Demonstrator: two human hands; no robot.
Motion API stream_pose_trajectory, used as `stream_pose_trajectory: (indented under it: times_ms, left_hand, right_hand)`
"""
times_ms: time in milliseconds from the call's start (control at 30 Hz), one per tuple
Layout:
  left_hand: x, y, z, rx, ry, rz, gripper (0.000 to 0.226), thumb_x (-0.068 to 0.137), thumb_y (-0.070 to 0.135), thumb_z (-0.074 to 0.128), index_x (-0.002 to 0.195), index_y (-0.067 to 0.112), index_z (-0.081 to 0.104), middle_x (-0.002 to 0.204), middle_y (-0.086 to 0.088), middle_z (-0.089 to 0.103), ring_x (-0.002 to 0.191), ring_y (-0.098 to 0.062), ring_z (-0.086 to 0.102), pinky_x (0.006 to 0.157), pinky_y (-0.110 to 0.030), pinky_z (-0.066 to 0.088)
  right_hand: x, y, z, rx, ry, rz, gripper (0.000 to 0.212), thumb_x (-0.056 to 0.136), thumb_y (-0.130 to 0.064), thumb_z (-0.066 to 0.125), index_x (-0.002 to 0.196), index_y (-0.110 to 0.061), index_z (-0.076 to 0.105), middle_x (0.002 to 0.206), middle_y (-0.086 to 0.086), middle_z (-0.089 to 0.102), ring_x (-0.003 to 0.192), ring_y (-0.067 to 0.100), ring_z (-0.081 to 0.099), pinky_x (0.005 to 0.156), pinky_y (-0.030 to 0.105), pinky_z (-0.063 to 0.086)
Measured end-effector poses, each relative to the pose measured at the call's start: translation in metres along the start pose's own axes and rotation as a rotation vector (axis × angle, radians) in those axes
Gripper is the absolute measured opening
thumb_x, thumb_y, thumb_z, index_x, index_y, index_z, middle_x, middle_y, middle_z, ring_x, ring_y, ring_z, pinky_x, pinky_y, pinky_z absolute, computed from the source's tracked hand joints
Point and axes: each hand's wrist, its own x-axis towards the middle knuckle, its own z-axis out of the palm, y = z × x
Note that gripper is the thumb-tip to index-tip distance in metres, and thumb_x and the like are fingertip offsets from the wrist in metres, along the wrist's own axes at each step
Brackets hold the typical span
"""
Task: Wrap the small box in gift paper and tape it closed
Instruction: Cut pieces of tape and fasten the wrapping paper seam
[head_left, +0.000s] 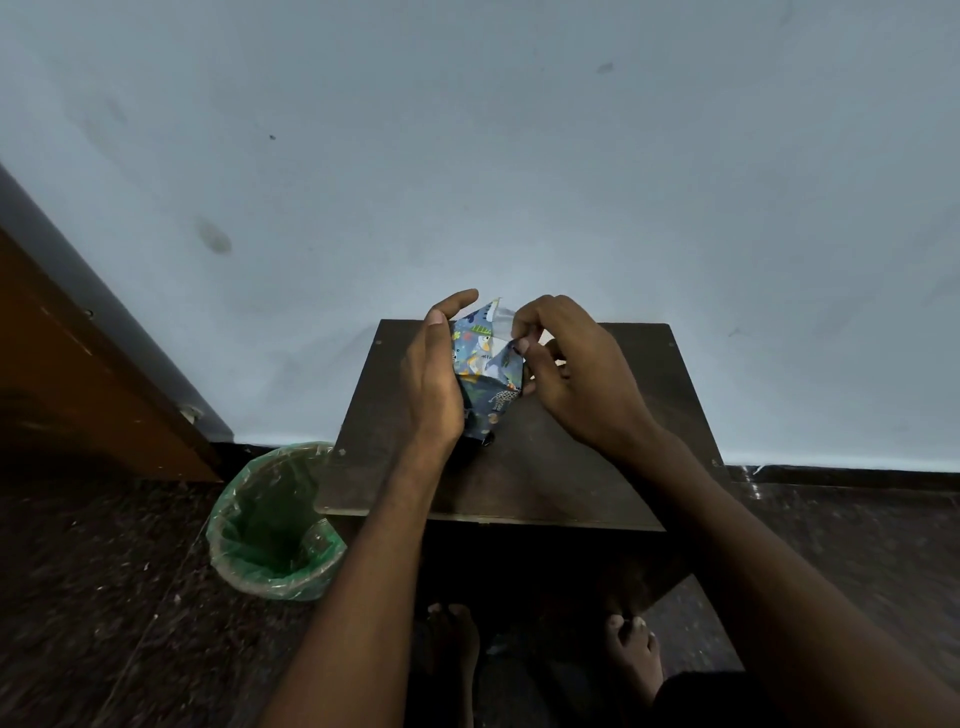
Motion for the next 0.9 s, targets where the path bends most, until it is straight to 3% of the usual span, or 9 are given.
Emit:
stream_pose_trajectory:
  times_ms: [167,233,300,400,467,567,633,767,900]
  left_hand:
    - [-0.003,0.006,-0.007,0.203,-0.016,0.132,0.048,0.114,0.043,0.026,0.131,0.033,0.070,0.108,0.002,0.077,0.098,-0.029,0.074,0.090,-0.061,0.056]
    - [-0.006,0.008,-0.010,0.343,0.017,0.235,0.051,0.115,0.044,0.022,0.128,0.033,0.070,0.107,0.009,0.077,0.098,-0.023,0.073,0.091,-0.058,0.054]
    - [-0.006,0.010,-0.012,0.503,0.059,0.354,0.053,0.114,0.040,0.021,0.122,0.029,0.073,0.110,0.011,0.078,0.099,-0.018,0.072,0.093,-0.052,0.053]
    - [-0.006,0.013,-0.017,0.722,0.089,0.508,0.052,0.112,0.033,0.024,0.115,0.023,0.075,0.107,0.009,0.078,0.094,-0.019,0.070,0.091,-0.041,0.048]
    - [-0.005,0.012,-0.019,0.797,0.097,0.584,0.054,0.113,0.035,0.023,0.115,0.021,0.075,0.104,0.007,0.077,0.093,-0.020,0.069,0.089,-0.040,0.046]
    - [-0.005,0.009,-0.019,0.852,0.106,0.681,0.062,0.114,0.044,0.019,0.117,0.018,0.075,0.102,0.006,0.076,0.091,-0.019,0.068,0.089,-0.039,0.044]
    - [-0.005,0.009,-0.019,0.884,0.079,0.723,0.064,0.114,0.047,0.019,0.119,0.016,0.075,0.105,0.005,0.076,0.092,-0.019,0.067,0.090,-0.039,0.043]
    - [-0.006,0.003,-0.020,0.959,-0.001,0.704,0.068,0.111,0.061,0.024,0.129,0.015,0.071,0.109,0.004,0.076,0.092,-0.019,0.068,0.092,-0.037,0.042]
    - [-0.004,-0.001,-0.025,1.016,-0.144,0.630,0.081,0.094,0.084,0.040,0.139,0.020,0.062,0.110,0.008,0.072,0.096,-0.015,0.065,0.096,-0.038,0.041]
  right_hand:
    - [-0.005,-0.007,-0.001,0.313,0.073,0.220,0.014,0.096,-0.003,0.046,0.090,-0.006,0.058,0.089,0.007,0.060,0.070,0.020,0.069,0.062,0.043,0.062]
    - [-0.004,-0.011,-0.001,0.405,0.114,0.282,0.015,0.093,-0.010,0.049,0.084,-0.003,0.060,0.085,0.013,0.060,0.071,0.019,0.064,0.061,0.035,0.059]
    - [-0.002,-0.009,0.000,0.449,0.117,0.347,0.018,0.091,-0.014,0.056,0.080,-0.002,0.064,0.087,0.015,0.061,0.073,0.021,0.064,0.062,0.038,0.059]
    - [0.000,-0.002,0.001,0.282,0.088,0.327,0.016,0.091,-0.021,0.068,0.079,-0.016,0.077,0.096,-0.002,0.062,0.090,0.016,0.068,0.075,0.049,0.060]
    - [0.001,-0.002,0.000,0.203,0.030,0.306,0.021,0.094,-0.029,0.068,0.077,-0.028,0.081,0.101,-0.006,0.060,0.104,0.011,0.062,0.086,0.039,0.054]
    - [0.002,-0.013,-0.001,0.295,-0.075,0.378,0.033,0.097,-0.038,0.070,0.068,-0.024,0.080,0.112,-0.004,0.067,0.120,0.001,0.057,0.093,0.027,0.045]
    - [0.000,-0.017,0.004,0.403,-0.098,0.446,0.033,0.091,-0.034,0.079,0.069,-0.010,0.078,0.104,0.005,0.074,0.117,0.008,0.064,0.097,0.034,0.049]
    - [-0.005,-0.019,0.010,0.811,0.035,0.667,0.027,0.077,-0.011,0.087,0.084,0.011,0.073,0.089,0.024,0.073,0.086,0.030,0.070,0.091,0.044,0.057]
    - [-0.006,-0.010,0.012,0.864,0.034,0.684,0.016,0.082,-0.007,0.082,0.085,0.007,0.073,0.097,0.022,0.072,0.098,0.036,0.071,0.100,0.053,0.055]
